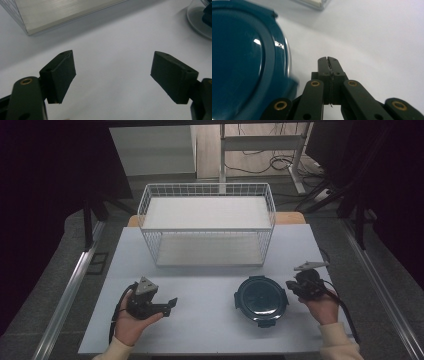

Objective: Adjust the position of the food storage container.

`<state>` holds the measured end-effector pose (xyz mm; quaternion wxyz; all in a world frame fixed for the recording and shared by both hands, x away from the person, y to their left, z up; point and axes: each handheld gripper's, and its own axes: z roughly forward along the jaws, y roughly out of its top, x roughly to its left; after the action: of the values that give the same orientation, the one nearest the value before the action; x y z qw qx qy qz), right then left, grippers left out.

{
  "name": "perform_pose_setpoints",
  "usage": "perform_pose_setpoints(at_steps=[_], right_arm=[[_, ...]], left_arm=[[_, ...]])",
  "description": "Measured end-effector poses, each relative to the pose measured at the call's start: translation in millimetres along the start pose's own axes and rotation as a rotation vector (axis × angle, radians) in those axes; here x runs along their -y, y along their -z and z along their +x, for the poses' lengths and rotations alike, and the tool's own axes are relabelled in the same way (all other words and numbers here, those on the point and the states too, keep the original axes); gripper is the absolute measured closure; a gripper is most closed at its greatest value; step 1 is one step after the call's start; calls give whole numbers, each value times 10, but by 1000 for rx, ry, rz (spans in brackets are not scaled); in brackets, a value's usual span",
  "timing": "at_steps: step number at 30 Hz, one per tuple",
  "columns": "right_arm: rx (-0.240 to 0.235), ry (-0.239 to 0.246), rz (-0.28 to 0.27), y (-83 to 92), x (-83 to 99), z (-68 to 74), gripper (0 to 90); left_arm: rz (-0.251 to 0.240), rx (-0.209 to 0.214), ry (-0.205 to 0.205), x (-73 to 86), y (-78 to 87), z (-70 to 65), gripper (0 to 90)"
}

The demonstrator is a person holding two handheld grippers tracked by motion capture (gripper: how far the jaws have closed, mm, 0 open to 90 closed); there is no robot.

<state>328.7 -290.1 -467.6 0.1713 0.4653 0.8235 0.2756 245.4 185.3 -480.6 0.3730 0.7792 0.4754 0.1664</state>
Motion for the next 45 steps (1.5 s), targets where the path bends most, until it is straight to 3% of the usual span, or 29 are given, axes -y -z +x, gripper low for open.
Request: perform_pose_setpoints(at_steps=[3,6,14,19,23,31,45], right_arm=[[-1,-31,-16,194,215,29,896],[1,-26,-18,225,266,64,895],[-22,-23,29,85,258,200,895],[-5,-22,50,77,260,247,898],[26,2,78,49,267,311,899],[5,44,75,41,217,458,900],[-52,145,65,-57,98,892,900]], left_arm=[[5,3,-2,7,-11,8,196],[4,5,-2,8,-12,6,196],[-1,0,0,14,27,0,195],[8,1,3,28,0,9,196],[9,3,-7,22,-6,-21,196],[11,-1,-7,25,-13,-16,196],[21,4,-14,35,-44,-40,196]])
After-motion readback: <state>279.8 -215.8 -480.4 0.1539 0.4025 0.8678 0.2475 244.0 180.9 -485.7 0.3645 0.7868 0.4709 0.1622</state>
